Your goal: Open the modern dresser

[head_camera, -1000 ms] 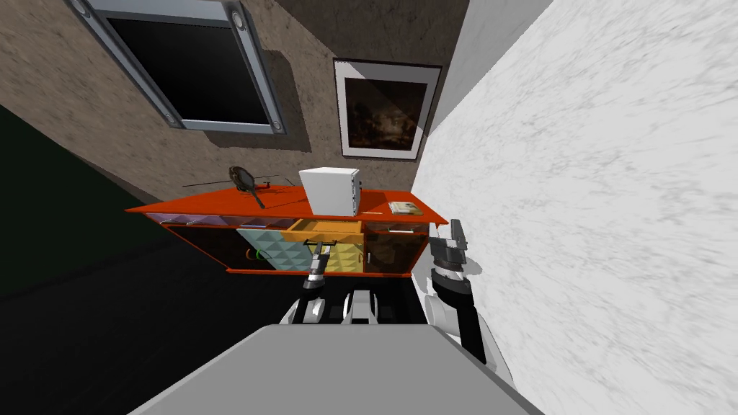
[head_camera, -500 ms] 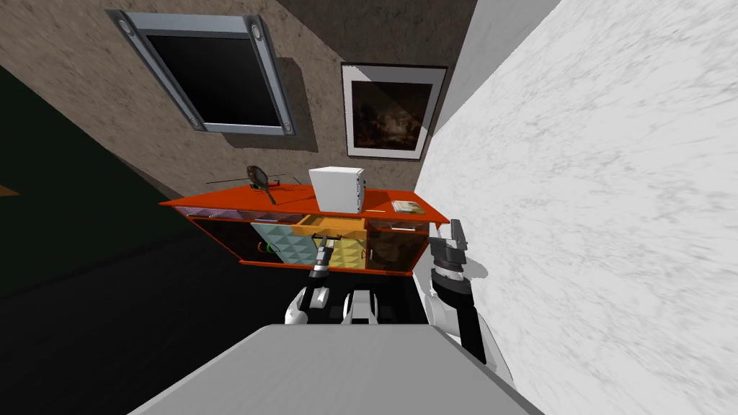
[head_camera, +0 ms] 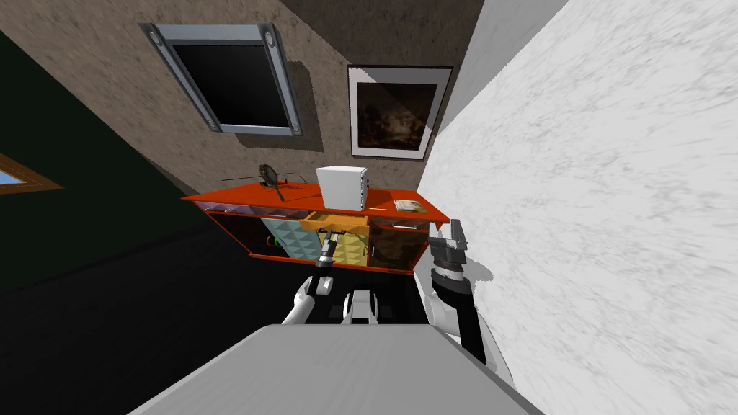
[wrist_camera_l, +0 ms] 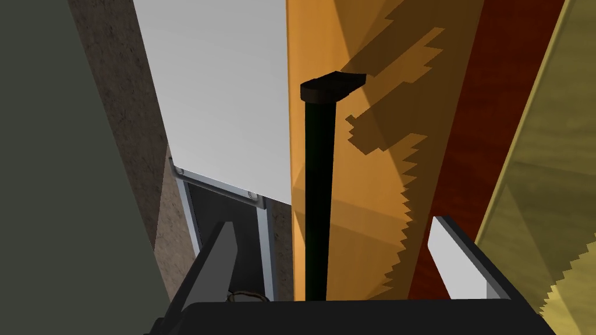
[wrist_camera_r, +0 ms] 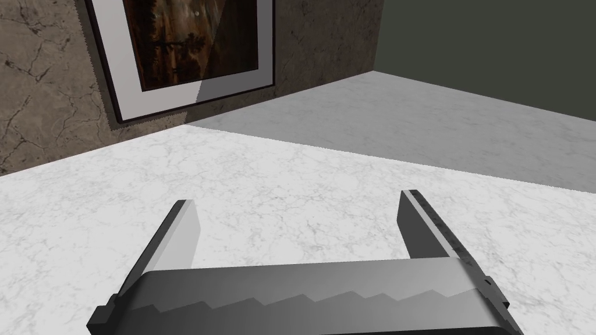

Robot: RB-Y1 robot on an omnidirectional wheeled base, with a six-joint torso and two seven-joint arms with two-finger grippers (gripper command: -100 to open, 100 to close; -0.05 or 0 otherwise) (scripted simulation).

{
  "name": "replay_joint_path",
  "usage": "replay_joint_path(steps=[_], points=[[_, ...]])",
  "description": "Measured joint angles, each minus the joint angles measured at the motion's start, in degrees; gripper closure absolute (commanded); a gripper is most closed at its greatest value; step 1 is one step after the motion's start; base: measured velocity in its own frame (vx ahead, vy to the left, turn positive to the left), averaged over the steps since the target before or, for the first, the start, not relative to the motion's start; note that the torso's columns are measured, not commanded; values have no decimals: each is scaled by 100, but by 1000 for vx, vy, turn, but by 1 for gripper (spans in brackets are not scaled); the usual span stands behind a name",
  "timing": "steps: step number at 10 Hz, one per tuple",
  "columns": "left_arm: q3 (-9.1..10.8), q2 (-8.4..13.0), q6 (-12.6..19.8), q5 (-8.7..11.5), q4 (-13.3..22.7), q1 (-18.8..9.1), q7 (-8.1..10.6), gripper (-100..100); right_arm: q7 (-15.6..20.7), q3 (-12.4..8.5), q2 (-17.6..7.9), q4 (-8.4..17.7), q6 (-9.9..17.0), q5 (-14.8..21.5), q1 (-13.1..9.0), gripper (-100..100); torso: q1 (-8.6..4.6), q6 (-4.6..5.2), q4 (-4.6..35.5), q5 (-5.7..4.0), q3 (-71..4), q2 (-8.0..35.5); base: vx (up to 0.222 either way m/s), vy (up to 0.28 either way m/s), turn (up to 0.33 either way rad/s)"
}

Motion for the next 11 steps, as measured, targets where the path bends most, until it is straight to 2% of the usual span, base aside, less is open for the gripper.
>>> replay_joint_path(steps=[5,7,8,10,11], points=[[136,-44,166,-68,579,-730,56,-100,0,0,0,0,0,0,0,0,-11,13,37,-9,15,25,-63,1,59],[223,-22,180,-99,975,-1088,129,-100,0,0,0,0,0,0,0,0,-4,-2,30,-7,21,33,-68,-6,26],[233,26,196,-99,1072,-1216,176,-100,0,0,0,0,0,0,0,0,-7,-3,57,-15,21,35,-68,0,126],[292,-62,392,-161,1158,-1412,173,-100,0,0,0,0,0,0,0,0,-4,-2,52,-11,35,56,-63,8,35],[334,-58,350,-146,1436,-1634,162,-100,0,0,0,0,0,0,0,0,-9,4,62,-14,32,50,-12,7,-17]])
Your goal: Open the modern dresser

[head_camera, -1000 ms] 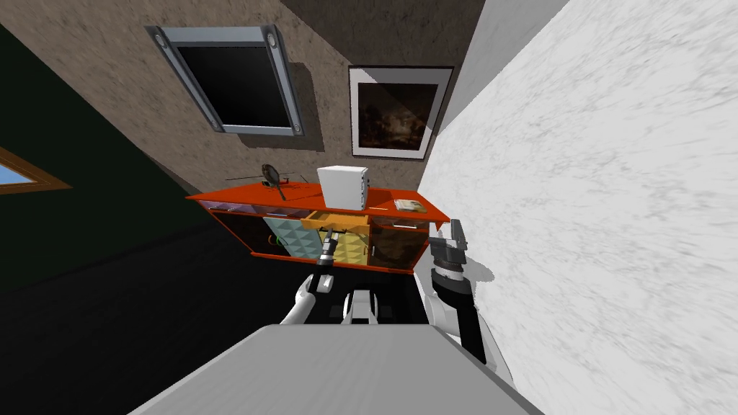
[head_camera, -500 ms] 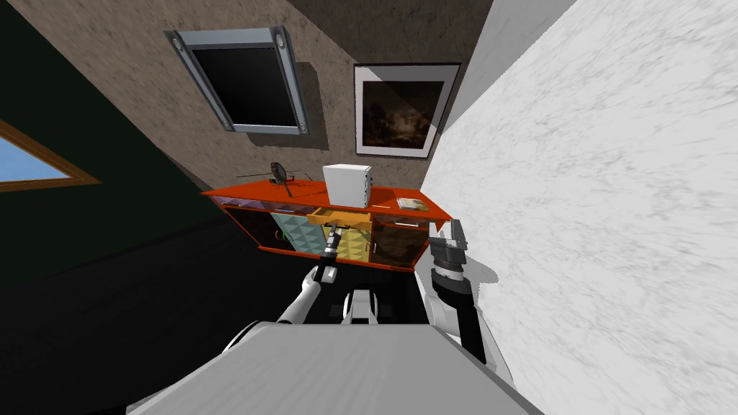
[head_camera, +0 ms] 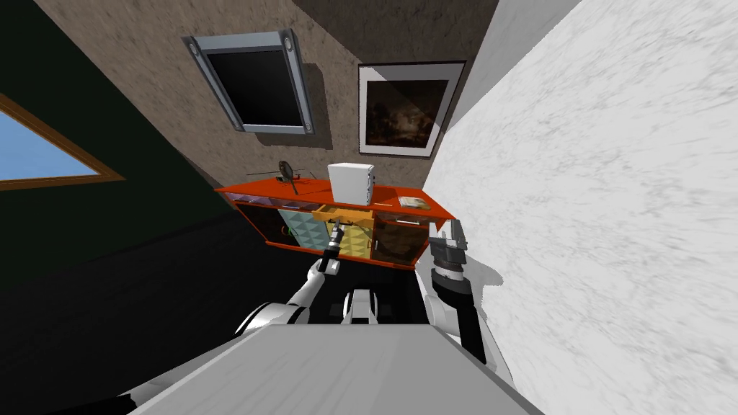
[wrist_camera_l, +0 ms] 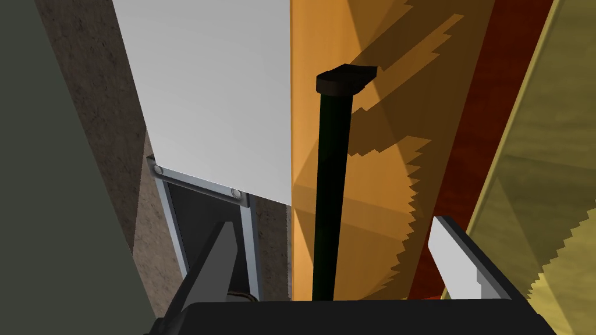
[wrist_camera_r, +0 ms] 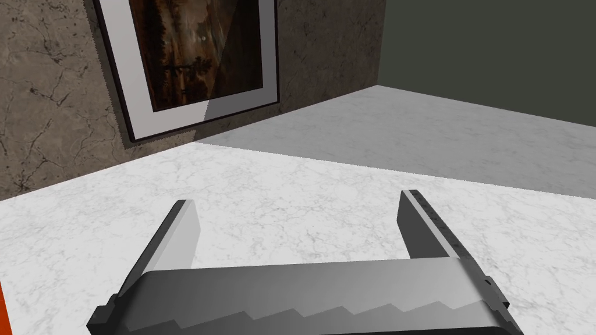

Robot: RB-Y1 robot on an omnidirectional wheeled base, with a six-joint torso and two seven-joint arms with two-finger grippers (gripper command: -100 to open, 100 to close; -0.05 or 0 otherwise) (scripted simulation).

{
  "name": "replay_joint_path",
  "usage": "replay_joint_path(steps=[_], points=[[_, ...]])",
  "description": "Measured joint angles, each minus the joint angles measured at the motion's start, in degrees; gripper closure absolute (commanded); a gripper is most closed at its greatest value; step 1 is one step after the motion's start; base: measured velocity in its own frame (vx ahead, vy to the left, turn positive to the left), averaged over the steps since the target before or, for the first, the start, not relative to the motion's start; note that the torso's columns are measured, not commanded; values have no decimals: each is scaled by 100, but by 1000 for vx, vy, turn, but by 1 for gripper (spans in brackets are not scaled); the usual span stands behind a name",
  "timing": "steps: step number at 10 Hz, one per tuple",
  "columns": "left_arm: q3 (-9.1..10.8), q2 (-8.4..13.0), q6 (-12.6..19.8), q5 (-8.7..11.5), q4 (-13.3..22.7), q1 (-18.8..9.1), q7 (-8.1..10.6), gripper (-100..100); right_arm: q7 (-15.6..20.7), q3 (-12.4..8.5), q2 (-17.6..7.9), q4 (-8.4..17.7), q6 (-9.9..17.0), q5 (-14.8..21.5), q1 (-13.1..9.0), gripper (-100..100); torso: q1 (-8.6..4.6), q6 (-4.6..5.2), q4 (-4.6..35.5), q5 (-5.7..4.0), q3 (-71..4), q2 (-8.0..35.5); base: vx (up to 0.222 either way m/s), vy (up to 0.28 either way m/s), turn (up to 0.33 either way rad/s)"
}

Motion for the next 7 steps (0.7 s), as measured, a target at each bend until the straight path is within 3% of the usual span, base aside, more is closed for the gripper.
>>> replay_joint_path(steps=[2,6,7], points=[[-37,-3,165,-28,-278,34,26,-100,0,0,0,0,0,0,1,0,-19,-2,44,-14,25,42,17,4,11],[-13,12,63,-12,-68,-112,16,-100,0,0,0,0,0,0,0,0,-16,-2,40,-10,36,58,2,-1,-4],[-10,17,80,-11,-32,-86,21,0,0,0,0,0,0,0,0,0,-6,-5,14,-3,25,39,0,0,0]])
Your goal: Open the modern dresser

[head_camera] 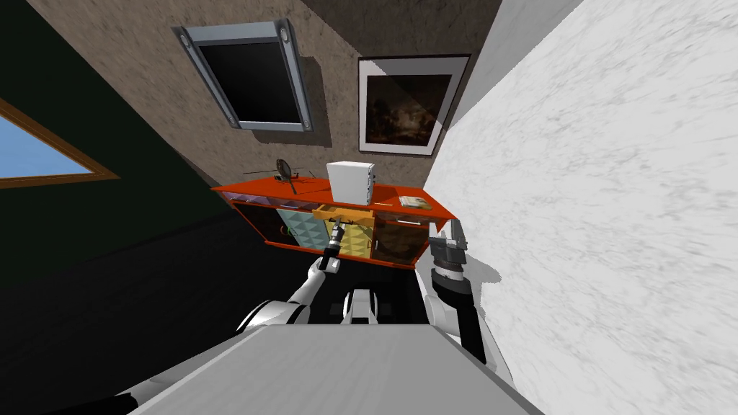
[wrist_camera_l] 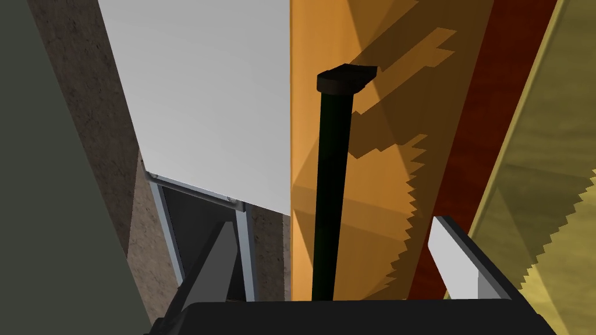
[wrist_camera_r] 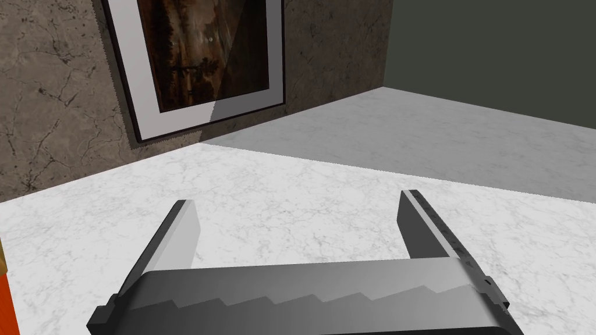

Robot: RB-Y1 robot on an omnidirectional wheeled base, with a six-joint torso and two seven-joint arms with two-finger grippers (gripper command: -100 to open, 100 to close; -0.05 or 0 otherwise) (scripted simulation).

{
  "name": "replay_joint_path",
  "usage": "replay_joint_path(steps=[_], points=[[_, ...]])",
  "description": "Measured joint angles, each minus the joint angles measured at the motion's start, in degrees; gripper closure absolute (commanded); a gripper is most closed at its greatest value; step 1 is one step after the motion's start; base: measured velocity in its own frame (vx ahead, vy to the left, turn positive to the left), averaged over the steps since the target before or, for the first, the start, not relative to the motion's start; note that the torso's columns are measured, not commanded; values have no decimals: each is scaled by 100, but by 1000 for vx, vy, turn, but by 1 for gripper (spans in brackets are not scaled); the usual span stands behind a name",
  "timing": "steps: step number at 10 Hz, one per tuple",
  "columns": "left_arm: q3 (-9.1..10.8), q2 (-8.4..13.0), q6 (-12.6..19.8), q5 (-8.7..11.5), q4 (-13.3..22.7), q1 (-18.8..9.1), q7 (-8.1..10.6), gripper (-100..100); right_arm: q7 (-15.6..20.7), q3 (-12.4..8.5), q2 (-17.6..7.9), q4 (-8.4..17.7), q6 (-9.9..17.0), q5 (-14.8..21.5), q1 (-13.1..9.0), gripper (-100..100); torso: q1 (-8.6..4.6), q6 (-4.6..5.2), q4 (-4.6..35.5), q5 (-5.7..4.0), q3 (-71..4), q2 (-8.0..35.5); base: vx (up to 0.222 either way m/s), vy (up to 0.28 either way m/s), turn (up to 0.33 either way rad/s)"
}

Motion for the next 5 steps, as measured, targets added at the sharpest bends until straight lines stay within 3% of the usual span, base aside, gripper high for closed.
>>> replay_joint_path(steps=[5], points=[[3,2,95,-2,97,103,-5,0,0,0,0,0,0,0,0,0,25,-4,-71,18,-56,-89,0,0,0]])
